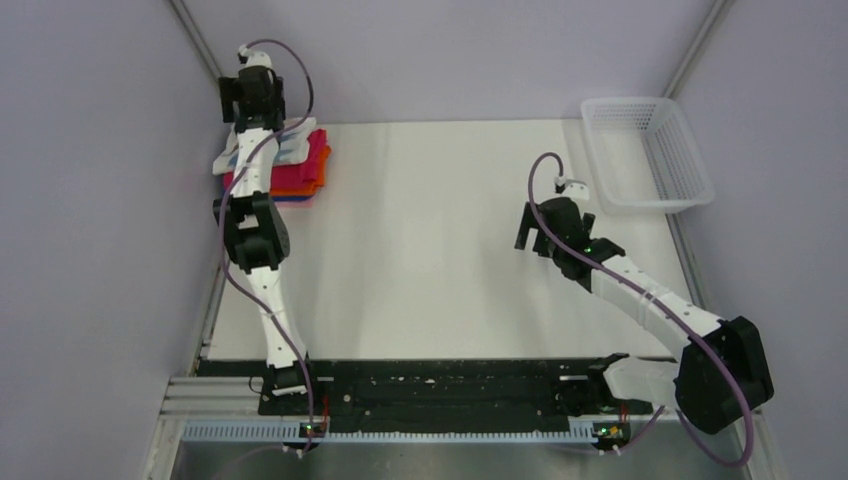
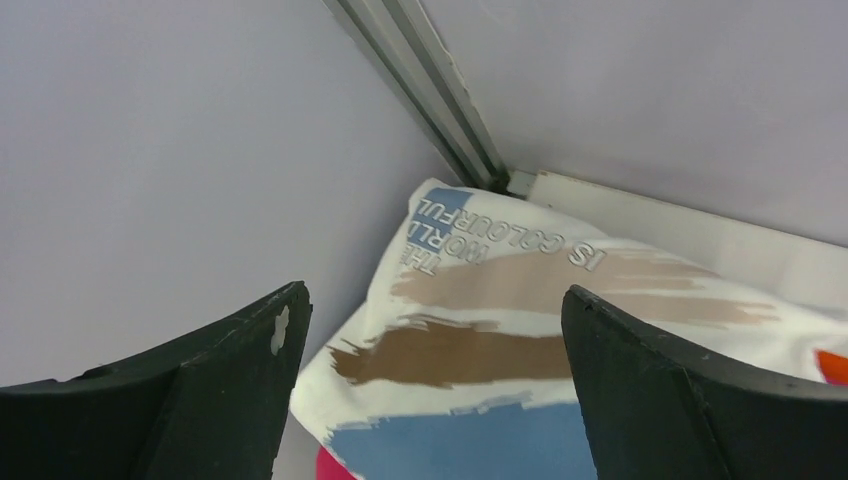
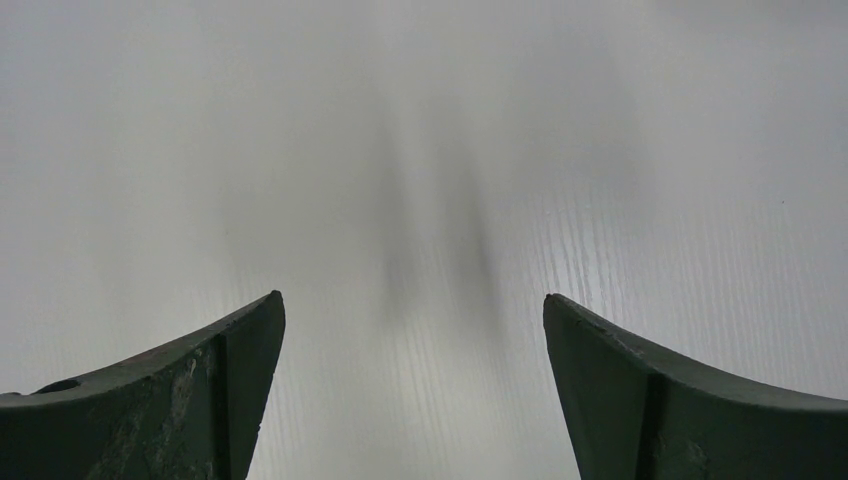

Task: Fold and stack the t-shirts
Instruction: Put the neatly folded tshirt into the corner of the board with the left arm

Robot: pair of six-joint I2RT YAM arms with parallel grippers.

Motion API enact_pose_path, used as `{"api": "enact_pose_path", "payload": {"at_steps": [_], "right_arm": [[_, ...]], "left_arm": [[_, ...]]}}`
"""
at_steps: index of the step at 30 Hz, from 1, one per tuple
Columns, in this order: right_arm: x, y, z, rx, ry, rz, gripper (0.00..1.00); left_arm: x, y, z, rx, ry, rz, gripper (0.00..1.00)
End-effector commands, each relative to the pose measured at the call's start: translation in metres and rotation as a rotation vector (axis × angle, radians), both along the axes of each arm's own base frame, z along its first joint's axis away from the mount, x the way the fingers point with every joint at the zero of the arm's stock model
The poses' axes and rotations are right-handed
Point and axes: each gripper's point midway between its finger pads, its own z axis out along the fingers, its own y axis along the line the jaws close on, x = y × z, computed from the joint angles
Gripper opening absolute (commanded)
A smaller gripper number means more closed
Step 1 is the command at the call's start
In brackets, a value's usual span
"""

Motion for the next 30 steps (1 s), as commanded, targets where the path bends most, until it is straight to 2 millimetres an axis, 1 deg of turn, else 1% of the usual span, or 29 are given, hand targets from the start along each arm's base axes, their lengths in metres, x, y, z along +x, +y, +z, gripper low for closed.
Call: {"api": "enact_pose_path", "payload": {"at_steps": [1, 4, 5, 8, 11, 13, 16, 19, 21, 22, 24, 26, 28, 30], "right_arm": [[0.011, 0.000, 0.042, 0.067, -0.137, -0.021, 0.99], [0.006, 0.000, 0.047, 0.104, -0.174, -0.016, 0.99], [0.003, 0.001, 0.048, 0.118, -0.184, -0.011, 0.99], [-0.004, 0.002, 0.049, 0.155, -0.212, -0.001, 0.99], [-0.008, 0.001, 0.048, 0.163, -0.214, 0.007, 0.99], [-0.009, -0.001, 0.048, 0.156, -0.212, 0.003, 0.99], [-0.008, -0.002, 0.048, 0.146, -0.213, 0.004, 0.99], [-0.008, -0.003, 0.046, 0.142, -0.210, 0.004, 0.99], [-0.008, -0.003, 0.043, 0.142, -0.203, 0.004, 0.99], [-0.009, -0.002, 0.041, 0.143, -0.198, 0.007, 0.99], [-0.010, -0.002, 0.039, 0.143, -0.192, 0.008, 0.99], [-0.011, -0.003, 0.038, 0.143, -0.191, 0.006, 0.99], [-0.011, -0.004, 0.039, 0.143, -0.195, 0.003, 0.99], [-0.011, -0.006, 0.043, 0.141, -0.205, 0.001, 0.99]], "left_arm": [[-0.023, -0.023, 0.078, -0.147, -0.194, -0.050, 0.99], [-0.035, -0.049, 0.067, -0.311, -0.197, -0.118, 0.99], [-0.038, -0.064, 0.058, -0.383, -0.191, -0.163, 0.99], [-0.047, -0.091, 0.037, -0.538, -0.202, -0.229, 0.99], [-0.053, -0.107, 0.003, -0.679, -0.173, -0.222, 0.99], [-0.055, -0.124, -0.017, -0.771, -0.137, -0.263, 0.99], [-0.060, -0.138, -0.050, -0.897, -0.098, -0.236, 0.99], [-0.062, -0.151, -0.077, -0.979, -0.088, -0.225, 0.99], [-0.060, -0.162, -0.089, -1.018, -0.069, -0.233, 0.99], [-0.059, -0.171, -0.094, -1.028, -0.051, -0.248, 0.99], [-0.059, -0.182, -0.102, -1.019, -0.019, -0.250, 0.99], [-0.062, -0.193, -0.104, -0.994, 0.008, -0.254, 0.99], [-0.070, -0.205, -0.098, -0.948, 0.022, -0.258, 0.99], [-0.077, -0.215, -0.082, -0.904, 0.011, -0.268, 0.99]]}}
